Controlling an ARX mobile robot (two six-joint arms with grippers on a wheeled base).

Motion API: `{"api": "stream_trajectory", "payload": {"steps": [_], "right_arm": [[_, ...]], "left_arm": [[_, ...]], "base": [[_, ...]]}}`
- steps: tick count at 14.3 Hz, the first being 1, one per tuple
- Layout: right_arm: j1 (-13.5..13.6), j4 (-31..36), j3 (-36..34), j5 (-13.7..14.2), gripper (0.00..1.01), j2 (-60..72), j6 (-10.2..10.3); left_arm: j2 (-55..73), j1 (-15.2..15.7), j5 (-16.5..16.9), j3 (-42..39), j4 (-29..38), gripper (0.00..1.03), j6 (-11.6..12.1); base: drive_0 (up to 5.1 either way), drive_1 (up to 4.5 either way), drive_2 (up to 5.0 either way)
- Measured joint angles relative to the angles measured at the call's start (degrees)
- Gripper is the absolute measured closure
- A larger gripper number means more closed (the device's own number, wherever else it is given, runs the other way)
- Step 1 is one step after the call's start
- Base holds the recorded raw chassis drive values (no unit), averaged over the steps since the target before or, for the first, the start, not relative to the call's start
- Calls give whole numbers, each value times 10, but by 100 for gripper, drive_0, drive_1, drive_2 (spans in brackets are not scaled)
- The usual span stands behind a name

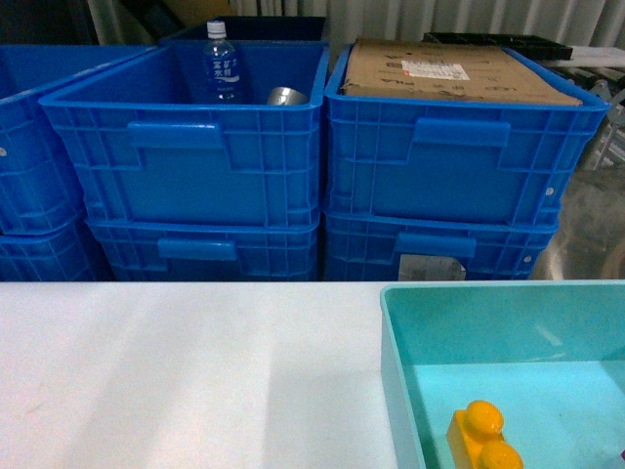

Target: Pick red block from blue box to shelf

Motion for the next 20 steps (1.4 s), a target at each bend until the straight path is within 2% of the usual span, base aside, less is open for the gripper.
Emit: {"api": "stream_trajectory", "payload": {"steps": [2,4,9,10,12,15,20], "right_arm": [[8,39,-4,35,3,101,0],[7,86,-13,57,3,154,0],[9,127,-35,56,3,199,18],[10,141,-37,49,3,209,21],[11,171,-49,46,3,237,23],[-6,223,-62,43,3,282,24],[-11,243,-66,36,3,301,24]], "left_arm": [[0,0,0,0,0,5,0],[0,0,0,0,0,5,0],[0,0,0,0,0,5,0],[0,0,0,0,0,5,0],[0,0,0,0,0,5,0],[0,0,0,0,0,5,0],[0,0,0,0,0,5,0]], "base": [[0,0,0],[0,0,0],[0,0,0],[0,0,0],[0,0,0],[0,0,0],[0,0,0]]}}
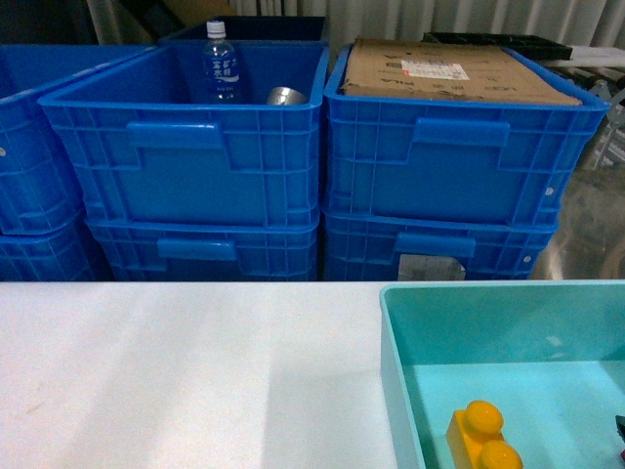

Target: Pick red block from blue box to shelf

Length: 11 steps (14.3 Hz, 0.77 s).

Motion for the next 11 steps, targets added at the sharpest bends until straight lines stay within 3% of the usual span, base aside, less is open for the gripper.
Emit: {"api": "stream_trajectory", "payload": {"steps": [5,11], "right_arm": [[-1,19,14,-3,3,43,0],[-35,38,25,-23,3,69,0]], "left_arm": [[0,0,0,0,0,5,0],[0,0,0,0,0,5,0]], "base": [[0,0,0],[0,0,0]]}}
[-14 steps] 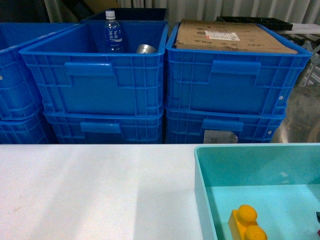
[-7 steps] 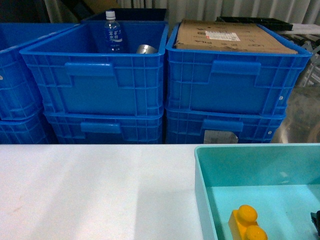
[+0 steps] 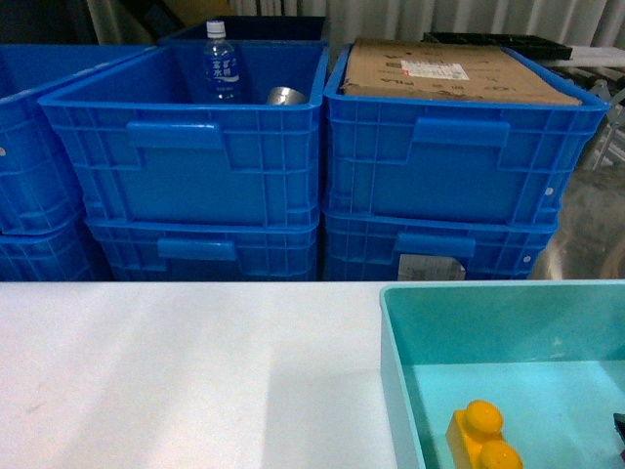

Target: Pick red block from blue box to shelf

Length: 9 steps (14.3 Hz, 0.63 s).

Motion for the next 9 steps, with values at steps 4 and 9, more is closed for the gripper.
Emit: {"api": "stream_trajectory", "payload": {"steps": [4,9], "right_arm": [[6,40,0,2,59,42,2],[5,62,-3,-10,71,52,1]], "left_arm": [[0,0,0,0,0,5,0],[0,0,0,0,0,5,0]], "base": [[0,0,0],[0,0,0]]}}
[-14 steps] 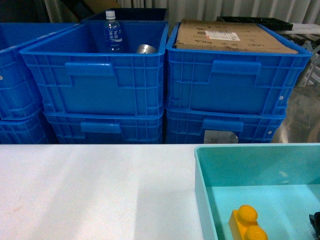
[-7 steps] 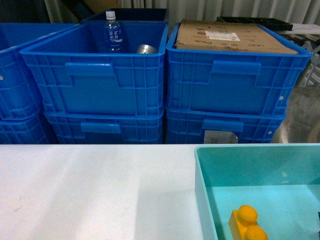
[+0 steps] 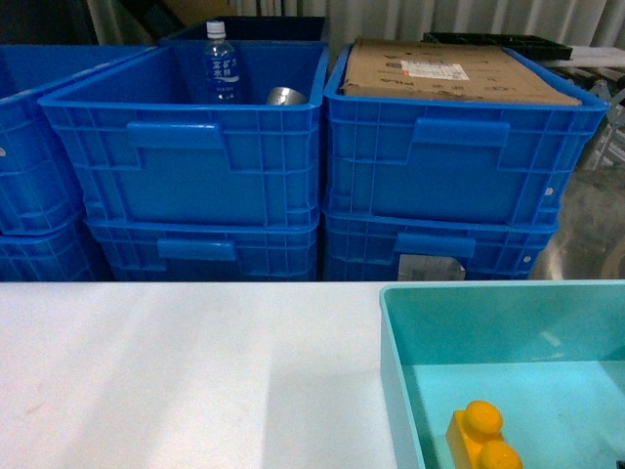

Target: Pick red block from blue box to shelf

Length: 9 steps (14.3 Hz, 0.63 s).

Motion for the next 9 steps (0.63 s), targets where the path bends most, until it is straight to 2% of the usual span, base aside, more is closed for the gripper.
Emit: {"api": "stream_trajectory", "payload": {"steps": [1,2,4,5,7,8,9], "right_arm": [[0,6,-2,-2,71,-1,-3],[1,-7,-3,-5,71,-14,-16],[0,-75,0,-28,71,-104,-46],[-6,-138,16,-55,71,-172,-57],[-36,-279,88,-140,71,-322,-83],[-54,-316,123,-165,71,-378,-96],[-65,-290,135,-169,71,-429,-115]], "left_arm": [[0,0,0,0,0,5,0],[0,0,0,0,0,5,0],[0,0,0,0,0,5,0],[0,0,0,0,0,5,0],[0,0,0,0,0,5,0],[0,0,0,0,0,5,0],[0,0,0,0,0,5,0]], "base": [[0,0,0],[0,0,0],[0,0,0],[0,0,0],[0,0,0],[0,0,0],[0,0,0]]}}
